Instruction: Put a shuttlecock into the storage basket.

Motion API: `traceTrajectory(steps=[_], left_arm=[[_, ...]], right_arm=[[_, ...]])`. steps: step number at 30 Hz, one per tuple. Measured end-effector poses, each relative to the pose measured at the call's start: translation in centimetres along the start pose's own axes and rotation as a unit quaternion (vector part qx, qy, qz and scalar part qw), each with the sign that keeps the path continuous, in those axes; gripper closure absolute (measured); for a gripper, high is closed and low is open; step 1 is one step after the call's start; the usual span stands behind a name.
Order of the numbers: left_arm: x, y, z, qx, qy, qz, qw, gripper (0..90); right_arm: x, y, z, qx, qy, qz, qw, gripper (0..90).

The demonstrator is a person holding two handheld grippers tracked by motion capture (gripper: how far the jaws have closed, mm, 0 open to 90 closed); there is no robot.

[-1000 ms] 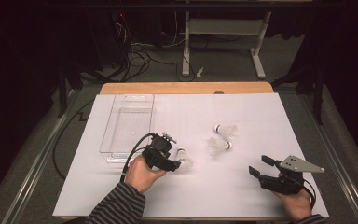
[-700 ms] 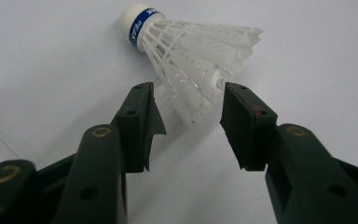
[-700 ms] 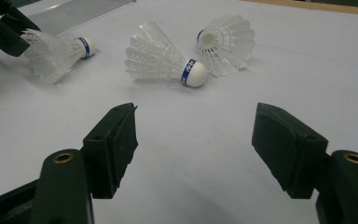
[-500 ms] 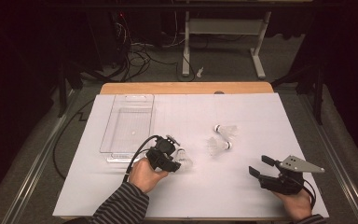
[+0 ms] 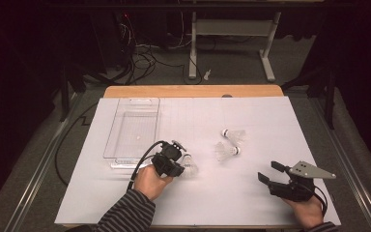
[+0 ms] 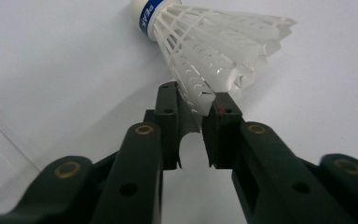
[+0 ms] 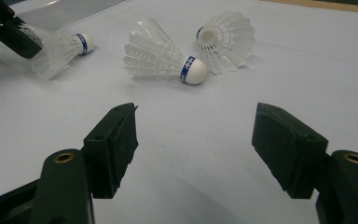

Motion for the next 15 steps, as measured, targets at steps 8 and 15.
traceTrajectory(steps=[8,15], left_arm=[[0.06,-0.15,0.13,0.004,0.005,-0.001,1.0000,88.5],[0.11,-0.11,0.20,0.008,0.015,-0.003,0.9998,89.6]], right_arm=[[0.02,-0.01,-0.01,0.000,-0.001,0.000,1.0000,31.5],[0.03,0.00,0.00,0.000,-0.001,-0.001,1.0000,31.6]])
Point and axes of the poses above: each handheld gripper's, and its own axes: y roughly forward along the jaws, z roughly out of its underside, x roughly to its left, the point moved 8 cm from there along y, roughly forward along the jaws, and after that the axes turned 5 degrees about -y, right-handed, at the moved point
